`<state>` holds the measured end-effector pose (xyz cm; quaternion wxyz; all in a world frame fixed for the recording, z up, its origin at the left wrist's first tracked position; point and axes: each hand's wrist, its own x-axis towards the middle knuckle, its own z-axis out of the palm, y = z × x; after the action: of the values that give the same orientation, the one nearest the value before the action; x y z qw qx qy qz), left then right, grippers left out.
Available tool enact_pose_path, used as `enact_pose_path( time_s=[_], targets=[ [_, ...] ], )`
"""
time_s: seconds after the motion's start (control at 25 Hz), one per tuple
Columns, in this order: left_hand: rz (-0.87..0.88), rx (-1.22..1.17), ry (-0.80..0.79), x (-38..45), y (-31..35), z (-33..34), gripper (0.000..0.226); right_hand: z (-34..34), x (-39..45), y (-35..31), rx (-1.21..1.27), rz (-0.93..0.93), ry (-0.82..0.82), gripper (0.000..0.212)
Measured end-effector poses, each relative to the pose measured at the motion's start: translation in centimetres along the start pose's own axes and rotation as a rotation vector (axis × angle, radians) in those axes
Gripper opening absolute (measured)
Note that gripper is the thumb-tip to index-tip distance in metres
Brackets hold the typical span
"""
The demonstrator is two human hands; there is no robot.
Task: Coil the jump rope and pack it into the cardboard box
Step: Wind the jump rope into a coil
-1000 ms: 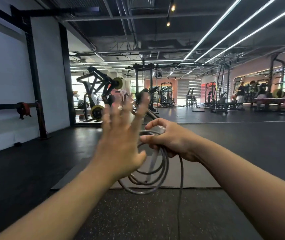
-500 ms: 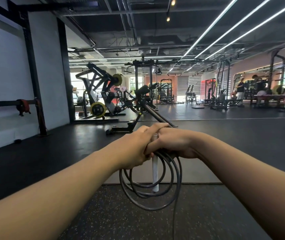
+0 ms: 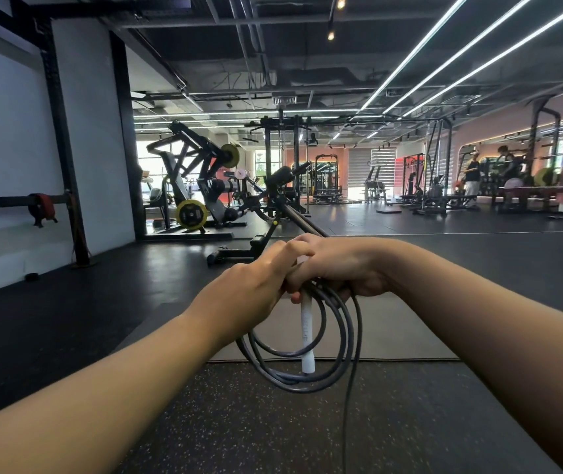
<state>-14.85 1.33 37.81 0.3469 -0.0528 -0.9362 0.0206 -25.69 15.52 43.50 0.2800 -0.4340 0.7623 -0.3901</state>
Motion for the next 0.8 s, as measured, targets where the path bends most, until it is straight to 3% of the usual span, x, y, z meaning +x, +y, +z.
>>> enact_pose_path(
  time_s=[0.16, 0.28, 0.4, 0.52, 0.8],
  targets=[
    [-0.035, 0.045, -0.079, 0.6, 0.2, 0.3, 0.049, -0.2, -0.3, 0.0, -0.078, 0.002, -0.027, 0.039],
    [0.010, 0.067, -0.140, 1.0, -0.4, 0.2, 0.056, -0.9, -0.4, 0.3, -0.117, 0.039, -0.063, 0.047],
    [0.058, 0.250, -0.161, 1.5, -0.4, -0.2, 0.048, -1.3, -0.4, 0.6, -0.117, 0.032, -0.051, 0.050],
    [0.069, 0.354, -0.171, 1.4, 0.2, -1.2, 0.042, -1.6, -0.5, 0.2, -0.134, -0.005, -0.060, 0.037],
    [-0.257, 0.505, -0.093, 0.5, 1.8, -1.8, 0.047, -4.8, -1.5, 1.9, -0.150, -0.005, -0.050, 0.034]
  ],
)
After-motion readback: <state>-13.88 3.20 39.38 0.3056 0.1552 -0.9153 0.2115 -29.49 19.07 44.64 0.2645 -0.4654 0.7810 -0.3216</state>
